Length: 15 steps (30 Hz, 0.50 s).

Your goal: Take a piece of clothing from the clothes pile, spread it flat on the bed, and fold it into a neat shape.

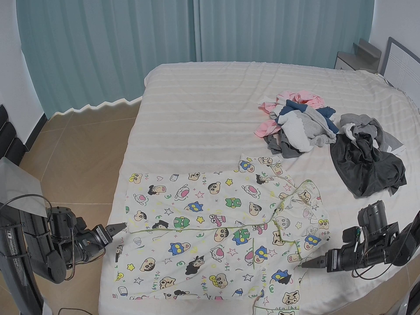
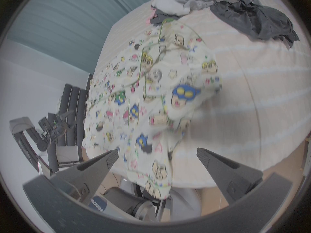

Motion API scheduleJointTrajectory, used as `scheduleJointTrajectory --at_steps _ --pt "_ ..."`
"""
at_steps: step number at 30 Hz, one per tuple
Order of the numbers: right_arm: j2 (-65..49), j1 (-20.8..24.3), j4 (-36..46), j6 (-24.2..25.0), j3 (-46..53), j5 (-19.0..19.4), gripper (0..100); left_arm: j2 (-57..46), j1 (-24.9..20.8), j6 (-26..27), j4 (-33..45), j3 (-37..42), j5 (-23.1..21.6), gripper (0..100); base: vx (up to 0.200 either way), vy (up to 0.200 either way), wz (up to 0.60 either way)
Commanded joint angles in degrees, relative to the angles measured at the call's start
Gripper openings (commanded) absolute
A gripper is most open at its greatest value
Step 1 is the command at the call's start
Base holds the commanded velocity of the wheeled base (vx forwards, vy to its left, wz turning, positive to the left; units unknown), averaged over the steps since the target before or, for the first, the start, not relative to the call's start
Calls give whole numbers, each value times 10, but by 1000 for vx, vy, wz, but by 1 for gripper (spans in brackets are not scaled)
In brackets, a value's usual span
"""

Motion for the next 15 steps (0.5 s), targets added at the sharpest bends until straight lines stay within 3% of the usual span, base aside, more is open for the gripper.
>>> scheduleJointTrajectory --at_steps 1,7,8,9,10,12,15 --pt "29 48 -44 1 52 -3 100 2 -1 -1 -4 9 0 100 -200 0 0" --pt "181 71 -254 -3 104 -29 100 3 -1 0 -4 9 -1 100 -200 0 0" --pt "181 71 -254 -3 104 -29 100 3 -1 0 -4 9 -1 100 -200 0 0" --pt "248 79 -336 -2 114 -54 100 4 -1 1 -4 9 0 100 -200 0 0" --pt "248 79 -336 -2 114 -54 100 4 -1 1 -4 9 0 100 -200 0 0" --pt "317 88 -459 2 134 -71 100 11 -1 2 -4 8 0 100 -200 0 0" --pt "355 93 -510 3 140 -74 100 14 -1 3 -4 6 0 100 -200 0 0"
